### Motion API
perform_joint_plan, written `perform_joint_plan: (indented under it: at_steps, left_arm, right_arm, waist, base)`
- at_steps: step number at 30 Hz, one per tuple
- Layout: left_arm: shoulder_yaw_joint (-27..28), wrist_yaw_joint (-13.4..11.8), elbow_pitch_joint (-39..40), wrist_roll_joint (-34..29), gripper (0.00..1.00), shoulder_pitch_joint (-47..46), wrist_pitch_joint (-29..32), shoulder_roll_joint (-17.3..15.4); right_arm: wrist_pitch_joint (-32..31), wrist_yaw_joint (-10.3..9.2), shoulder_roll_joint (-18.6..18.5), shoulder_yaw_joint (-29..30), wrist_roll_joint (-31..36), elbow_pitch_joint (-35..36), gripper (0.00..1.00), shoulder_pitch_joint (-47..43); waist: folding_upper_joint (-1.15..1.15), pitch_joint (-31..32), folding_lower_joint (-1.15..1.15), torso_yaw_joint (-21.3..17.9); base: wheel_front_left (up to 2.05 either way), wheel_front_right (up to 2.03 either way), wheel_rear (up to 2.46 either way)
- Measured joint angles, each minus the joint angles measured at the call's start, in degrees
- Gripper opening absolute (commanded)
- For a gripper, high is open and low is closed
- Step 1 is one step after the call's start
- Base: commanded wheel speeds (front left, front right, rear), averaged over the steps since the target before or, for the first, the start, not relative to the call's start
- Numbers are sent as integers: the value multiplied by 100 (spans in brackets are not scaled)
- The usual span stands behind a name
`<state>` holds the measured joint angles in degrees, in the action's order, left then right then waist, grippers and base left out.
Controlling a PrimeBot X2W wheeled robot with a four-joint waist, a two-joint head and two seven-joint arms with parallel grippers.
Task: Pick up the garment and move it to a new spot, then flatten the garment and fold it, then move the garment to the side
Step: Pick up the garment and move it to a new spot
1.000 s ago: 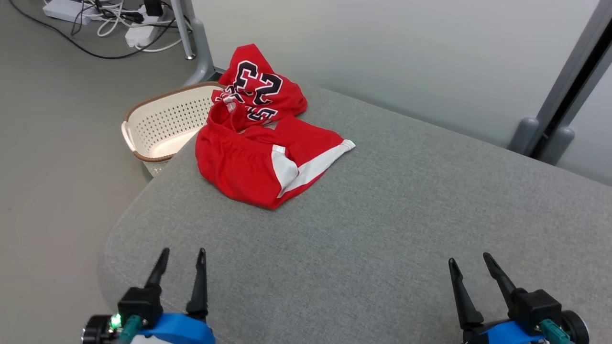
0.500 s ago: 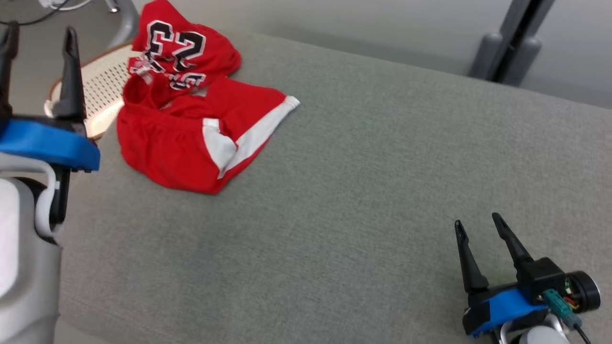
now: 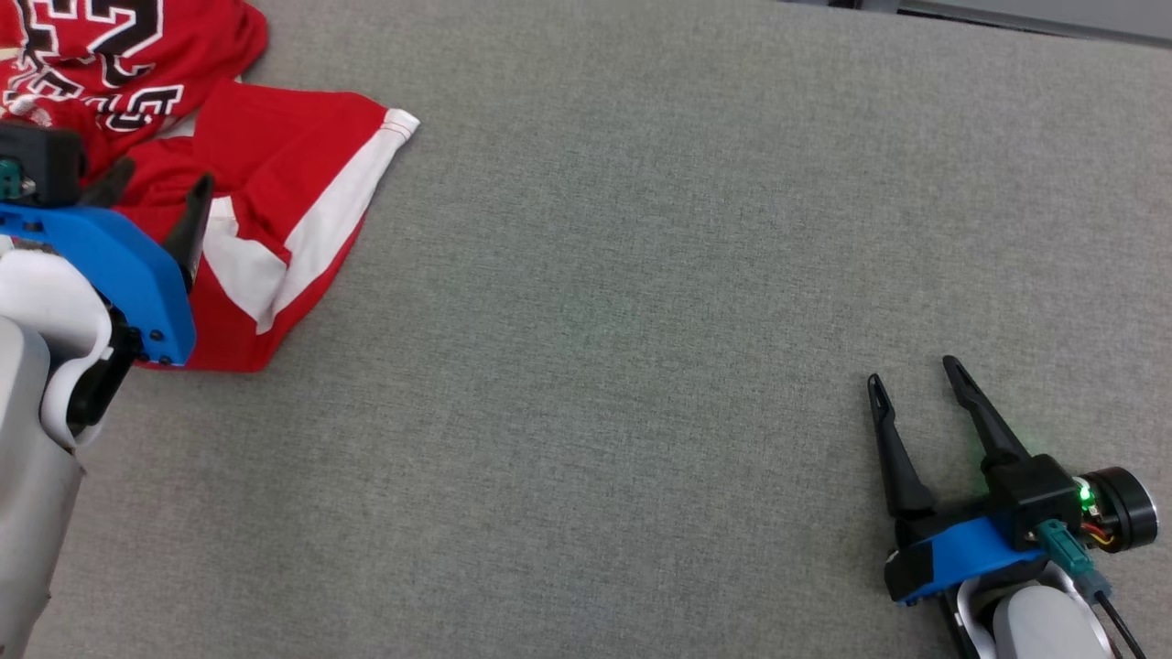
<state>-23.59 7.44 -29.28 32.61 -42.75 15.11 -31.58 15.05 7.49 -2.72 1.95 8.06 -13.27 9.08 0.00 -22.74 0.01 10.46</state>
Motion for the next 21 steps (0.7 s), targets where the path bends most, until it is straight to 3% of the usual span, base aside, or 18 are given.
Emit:
perform_joint_plan:
  at_steps: [6, 11, 12, 13, 14, 16, 17, 21]
  left_arm:
    - [-542, 0, -392, 832, 100, -35, 661, -97]
    - [-839, 0, -675, 946, 100, -48, 797, -376]
    - [-894, 0, -723, 949, 89, -53, 803, -394]
    - [-959, 0, -766, 962, 67, -53, 821, -393]
    - [-1033, 0, -787, 987, 38, -55, 847, -391]
    - [-1120, 1, -805, 1055, 23, -66, 845, -394]
    - [-1174, 1, -818, 1081, 0, -83, 823, -397]
    - [-1327, 1, -873, 1093, 0, -119, 578, -433]
  right_arm:
    - [15, 1, 8, -43, 36, 109, 100, 41]
    - [16, 2, 9, -55, 19, 136, 100, 72]
    - [18, 2, 9, -57, 19, 138, 100, 73]
    - [19, 2, 9, -59, 18, 141, 100, 74]
    - [19, 2, 9, -63, 9, 140, 100, 75]
    - [20, 2, 8, -66, -7, 137, 100, 76]
    - [20, 2, 5, -68, -9, 135, 100, 79]
    - [20, 1, -1, -96, -27, 94, 100, 84]
  waist:
    - [0, -257, -1, -122]
    - [0, -351, -1, -165]
    - [0, -363, -2, -168]
    - [0, -371, -1, -168]
    - [0, -374, -2, -167]
    - [0, -379, -2, -162]
    - [0, -379, -2, -158]
    - [0, -345, -2, -139]
  base:
    - [0, 0, 0]
    - [0, 0, 0]
    - [0, 0, 0]
    - [0, 0, 0]
    - [0, 0, 0]
    - [0, 0, 0]
    - [0, 0, 0]
    - [0, 0, 0]
